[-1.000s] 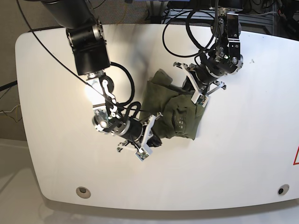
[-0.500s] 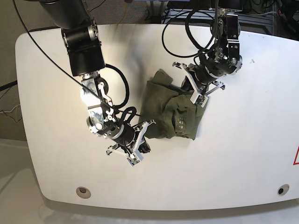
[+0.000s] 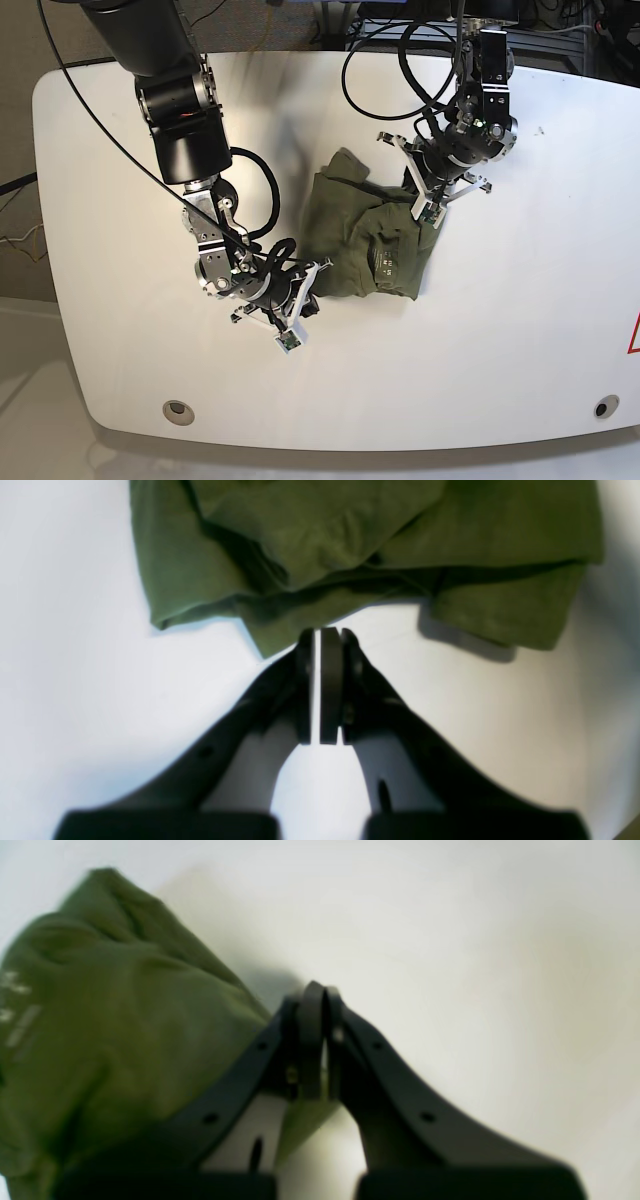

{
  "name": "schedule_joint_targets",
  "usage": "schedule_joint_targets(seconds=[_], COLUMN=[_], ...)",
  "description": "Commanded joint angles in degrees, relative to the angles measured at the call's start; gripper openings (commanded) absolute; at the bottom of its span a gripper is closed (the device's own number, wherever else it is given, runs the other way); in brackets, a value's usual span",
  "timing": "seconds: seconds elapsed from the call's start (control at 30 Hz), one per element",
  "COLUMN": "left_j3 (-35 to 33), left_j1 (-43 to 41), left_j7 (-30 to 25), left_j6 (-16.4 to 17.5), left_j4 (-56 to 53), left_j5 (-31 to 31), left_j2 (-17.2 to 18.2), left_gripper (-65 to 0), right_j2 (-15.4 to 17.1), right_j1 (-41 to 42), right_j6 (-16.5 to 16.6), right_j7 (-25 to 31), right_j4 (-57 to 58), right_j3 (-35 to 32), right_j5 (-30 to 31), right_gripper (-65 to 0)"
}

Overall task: Fold the T-shirt properly
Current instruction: 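Release the shirt with the right gripper and pull it back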

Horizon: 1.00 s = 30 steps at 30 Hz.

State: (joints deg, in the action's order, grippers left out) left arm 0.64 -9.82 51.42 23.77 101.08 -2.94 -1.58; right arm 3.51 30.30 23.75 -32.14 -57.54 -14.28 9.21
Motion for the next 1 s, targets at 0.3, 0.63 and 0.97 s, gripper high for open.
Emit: schedule_joint_targets(seconds=[0.3,0.63,0.97], left_j3=[0.01,0.01,0.01], left_j1=[0.64,0.90,4.24], left_j7=[-2.23,-9.88,-15.51], left_j6=[-0.08,-0.08,-0.08], left_j4=[-2.66,-10.22,-16.02], left_j5=[1.23,1.23,1.23], left_j2=[-0.04,1.36,2.86], left_gripper=[-64.7,-64.7,-64.7], right_j2=[0.14,0.58,1.11], right_j1=[4.73,3.67,1.48], right_j6=[0.21,0.30,0.21], right_j7=[1.24,1.24,1.06], right_j4=[6.77,6.86,6.59], right_j3=[0.09,0.09,0.09], right_j5=[0.68,0.68,0.59], right_gripper=[-65.0,-65.0,-65.0])
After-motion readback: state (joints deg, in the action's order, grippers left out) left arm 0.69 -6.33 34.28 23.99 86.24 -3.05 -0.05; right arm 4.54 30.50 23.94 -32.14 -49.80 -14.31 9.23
